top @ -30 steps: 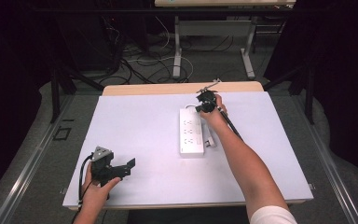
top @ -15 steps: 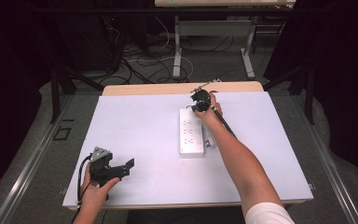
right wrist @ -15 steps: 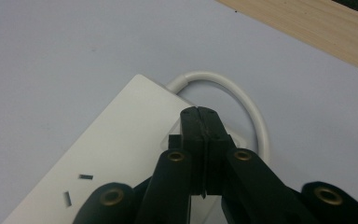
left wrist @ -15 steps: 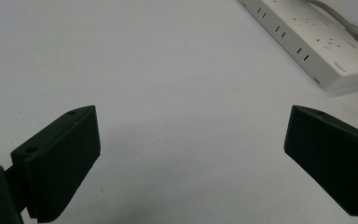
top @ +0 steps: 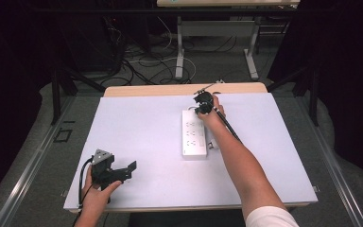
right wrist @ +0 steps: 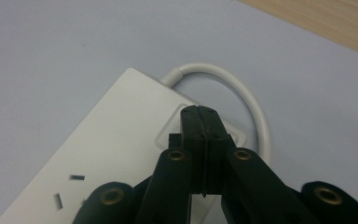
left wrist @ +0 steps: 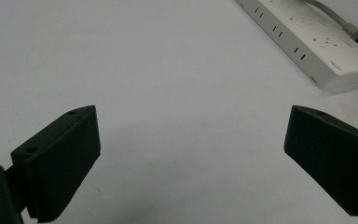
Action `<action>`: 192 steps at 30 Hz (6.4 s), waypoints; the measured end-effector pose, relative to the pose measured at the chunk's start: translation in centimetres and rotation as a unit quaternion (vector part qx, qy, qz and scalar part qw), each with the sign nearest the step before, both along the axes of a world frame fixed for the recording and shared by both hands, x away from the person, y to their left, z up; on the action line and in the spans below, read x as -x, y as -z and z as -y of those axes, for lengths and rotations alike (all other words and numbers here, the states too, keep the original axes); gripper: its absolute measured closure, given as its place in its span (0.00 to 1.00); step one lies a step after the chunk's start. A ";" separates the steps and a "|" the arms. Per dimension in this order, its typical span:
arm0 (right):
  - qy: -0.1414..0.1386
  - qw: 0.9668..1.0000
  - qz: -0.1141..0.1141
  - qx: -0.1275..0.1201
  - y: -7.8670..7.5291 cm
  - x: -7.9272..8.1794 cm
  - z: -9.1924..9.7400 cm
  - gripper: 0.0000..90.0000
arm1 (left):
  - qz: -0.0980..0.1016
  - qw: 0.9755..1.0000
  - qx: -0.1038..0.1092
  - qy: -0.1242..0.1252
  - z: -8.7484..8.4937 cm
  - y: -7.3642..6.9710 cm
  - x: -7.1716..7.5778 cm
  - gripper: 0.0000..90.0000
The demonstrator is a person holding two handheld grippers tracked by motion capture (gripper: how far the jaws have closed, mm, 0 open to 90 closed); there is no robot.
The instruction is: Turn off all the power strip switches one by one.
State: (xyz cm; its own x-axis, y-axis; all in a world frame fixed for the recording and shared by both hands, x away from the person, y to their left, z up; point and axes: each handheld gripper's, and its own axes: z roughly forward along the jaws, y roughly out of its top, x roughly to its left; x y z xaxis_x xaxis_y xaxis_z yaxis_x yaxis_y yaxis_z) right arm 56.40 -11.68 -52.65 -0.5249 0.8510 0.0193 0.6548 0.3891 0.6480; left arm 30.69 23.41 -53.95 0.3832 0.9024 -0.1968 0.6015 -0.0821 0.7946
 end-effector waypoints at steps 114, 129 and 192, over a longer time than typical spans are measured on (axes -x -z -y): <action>-0.061 0.997 -0.048 -0.001 -0.6 5.0 1.3 1.00 | 0.001 1.000 -0.008 0.000 0.3 0.0 0.0 0.04; -0.070 0.995 -0.065 0.006 -0.9 5.8 1.7 1.00 | -0.001 1.000 -0.008 -0.001 0.4 0.0 0.0 0.04; -0.122 0.991 -0.059 0.005 -0.7 8.8 2.1 1.00 | -0.001 1.000 -0.011 -0.003 0.5 0.0 0.0 0.04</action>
State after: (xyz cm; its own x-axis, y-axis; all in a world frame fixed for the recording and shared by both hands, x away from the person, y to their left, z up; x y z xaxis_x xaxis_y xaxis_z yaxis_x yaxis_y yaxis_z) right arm 47.60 -13.79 -51.96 -0.7090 0.7001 0.0849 0.6119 0.5509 0.5675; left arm 30.69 22.89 -53.94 0.3775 0.9089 -0.1770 0.6039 -0.0967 0.7912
